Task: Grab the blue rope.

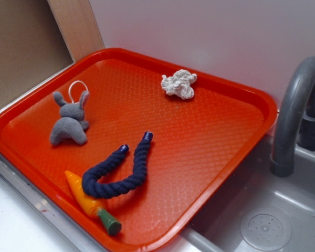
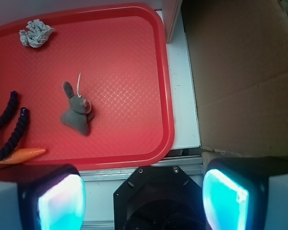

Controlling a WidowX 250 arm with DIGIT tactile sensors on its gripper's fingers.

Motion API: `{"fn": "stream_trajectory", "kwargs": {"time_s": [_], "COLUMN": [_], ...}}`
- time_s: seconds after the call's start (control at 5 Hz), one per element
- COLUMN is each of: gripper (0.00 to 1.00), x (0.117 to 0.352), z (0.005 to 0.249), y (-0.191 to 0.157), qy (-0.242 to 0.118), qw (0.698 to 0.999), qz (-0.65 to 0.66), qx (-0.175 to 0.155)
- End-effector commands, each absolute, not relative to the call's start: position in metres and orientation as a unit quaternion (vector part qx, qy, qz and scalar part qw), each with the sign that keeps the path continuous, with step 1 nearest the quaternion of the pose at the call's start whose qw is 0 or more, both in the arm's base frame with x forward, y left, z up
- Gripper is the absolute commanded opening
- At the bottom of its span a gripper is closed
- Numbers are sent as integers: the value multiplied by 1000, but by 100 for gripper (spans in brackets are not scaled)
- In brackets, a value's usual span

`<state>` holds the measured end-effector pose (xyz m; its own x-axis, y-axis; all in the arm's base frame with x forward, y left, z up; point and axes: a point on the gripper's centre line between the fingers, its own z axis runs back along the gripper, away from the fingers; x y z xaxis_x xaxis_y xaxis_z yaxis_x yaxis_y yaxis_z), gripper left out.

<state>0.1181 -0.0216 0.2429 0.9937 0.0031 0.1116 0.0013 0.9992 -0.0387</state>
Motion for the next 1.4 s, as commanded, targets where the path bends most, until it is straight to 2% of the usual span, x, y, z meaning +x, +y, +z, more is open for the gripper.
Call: {"fn": "stream_trajectory", "kwargs": {"time_s": [0.0, 0.2, 0.6, 0.8, 1.0, 1.2], "gripper": [100, 100, 100, 100, 100, 100], "x": [118, 137, 151, 152, 148, 140], "z": [243, 232, 233, 227, 211, 181], "y": [-22, -66, -162, -201, -241, -264], "qy": [-56, -88, -111, -109, -87, -59], "qw": [998, 995, 988, 981, 980, 976], "qz": [0, 4, -80, -129, -172, -197], "qx": [-19, -45, -76, -97, -55, -70]}}
